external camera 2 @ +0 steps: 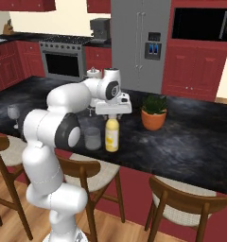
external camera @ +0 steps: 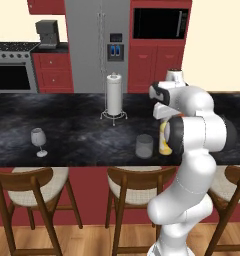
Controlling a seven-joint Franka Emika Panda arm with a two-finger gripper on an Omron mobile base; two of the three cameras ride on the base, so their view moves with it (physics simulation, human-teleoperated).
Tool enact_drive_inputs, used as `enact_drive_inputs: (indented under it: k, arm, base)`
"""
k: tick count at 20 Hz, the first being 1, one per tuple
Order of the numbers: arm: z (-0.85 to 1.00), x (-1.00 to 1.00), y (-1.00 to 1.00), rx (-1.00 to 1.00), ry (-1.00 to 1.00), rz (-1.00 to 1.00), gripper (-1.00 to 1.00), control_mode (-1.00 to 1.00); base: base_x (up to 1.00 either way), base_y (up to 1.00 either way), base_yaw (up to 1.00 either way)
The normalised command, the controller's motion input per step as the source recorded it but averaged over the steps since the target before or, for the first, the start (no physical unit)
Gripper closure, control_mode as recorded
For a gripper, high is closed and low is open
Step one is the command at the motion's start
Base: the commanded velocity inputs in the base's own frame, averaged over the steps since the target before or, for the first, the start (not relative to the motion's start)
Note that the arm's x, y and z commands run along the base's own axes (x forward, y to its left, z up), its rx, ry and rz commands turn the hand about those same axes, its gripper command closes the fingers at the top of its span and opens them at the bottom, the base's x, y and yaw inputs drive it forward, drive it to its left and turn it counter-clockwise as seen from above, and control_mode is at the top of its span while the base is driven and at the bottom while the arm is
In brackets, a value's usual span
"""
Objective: There is a wine glass and glass cup on the dining counter. Place the wine bottle next to the wine glass and the juice bottle next to the glass cup.
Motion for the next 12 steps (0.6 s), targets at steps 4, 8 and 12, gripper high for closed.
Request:
enact_drive_inputs:
  k: [4,8,12]
  arm:
    - [-0.47,-0.16,0.09,-0.04,0.00,0.00,1.00,-1.00]
    - [-0.45,-0.15,0.00,-0.04,0.00,-0.01,1.00,-1.00]
    - [-0.46,-0.11,0.00,-0.01,0.00,-0.04,1.00,-1.00]
  base:
    - [0.00,0.00,0.00]
    - [0.00,0.00,0.00]
    - [0.00,0.00,0.00]
